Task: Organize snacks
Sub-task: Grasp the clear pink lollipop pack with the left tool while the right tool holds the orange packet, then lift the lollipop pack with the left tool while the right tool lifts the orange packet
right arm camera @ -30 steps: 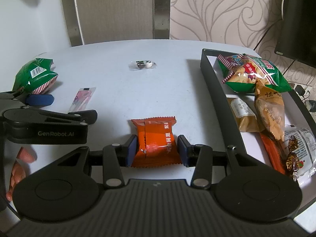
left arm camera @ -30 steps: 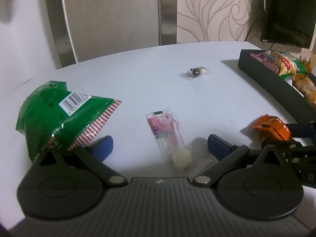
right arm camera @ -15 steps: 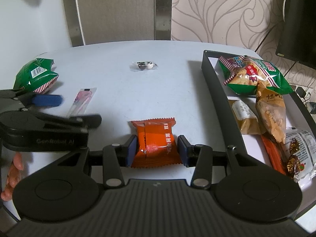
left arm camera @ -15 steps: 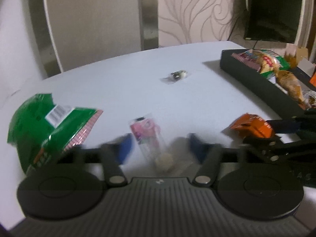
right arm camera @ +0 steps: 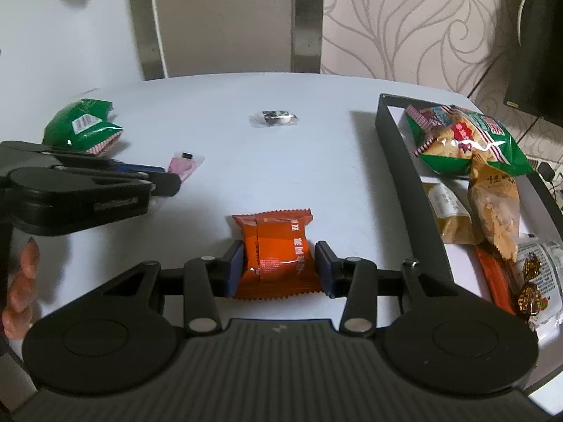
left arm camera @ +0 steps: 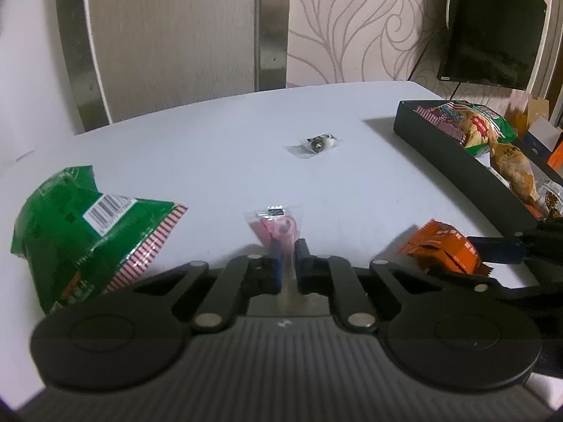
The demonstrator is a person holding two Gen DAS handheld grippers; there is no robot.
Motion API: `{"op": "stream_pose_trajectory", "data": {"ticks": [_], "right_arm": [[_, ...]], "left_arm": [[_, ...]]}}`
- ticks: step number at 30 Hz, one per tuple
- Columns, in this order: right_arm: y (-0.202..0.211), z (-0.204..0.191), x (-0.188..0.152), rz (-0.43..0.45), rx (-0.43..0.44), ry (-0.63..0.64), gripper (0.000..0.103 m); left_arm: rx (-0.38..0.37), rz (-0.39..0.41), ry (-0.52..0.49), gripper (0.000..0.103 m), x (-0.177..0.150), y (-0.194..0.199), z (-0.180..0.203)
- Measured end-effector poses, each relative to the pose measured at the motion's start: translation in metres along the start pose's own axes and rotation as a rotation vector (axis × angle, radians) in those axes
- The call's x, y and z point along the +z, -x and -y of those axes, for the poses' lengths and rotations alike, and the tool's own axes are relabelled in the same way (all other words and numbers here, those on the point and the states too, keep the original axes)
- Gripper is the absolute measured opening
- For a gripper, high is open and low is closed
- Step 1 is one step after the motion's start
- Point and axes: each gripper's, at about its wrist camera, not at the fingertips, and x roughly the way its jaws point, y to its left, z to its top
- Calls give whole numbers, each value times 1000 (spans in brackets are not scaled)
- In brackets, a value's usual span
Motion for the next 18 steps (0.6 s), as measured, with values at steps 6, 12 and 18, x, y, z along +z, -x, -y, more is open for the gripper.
{"op": "stream_pose_trajectory", "data": {"ticks": [6, 12, 18], "right_arm": [[14, -5, 8, 33, 13, 15, 49], [24, -8, 9, 44, 22, 24, 49], [35, -6, 8, 67, 14, 8, 48]], "left_arm": [[12, 14, -6, 9, 6, 4, 1], [17, 28, -20, 9, 10, 8, 5], [21, 54, -37, 9, 14, 13, 13]]}}
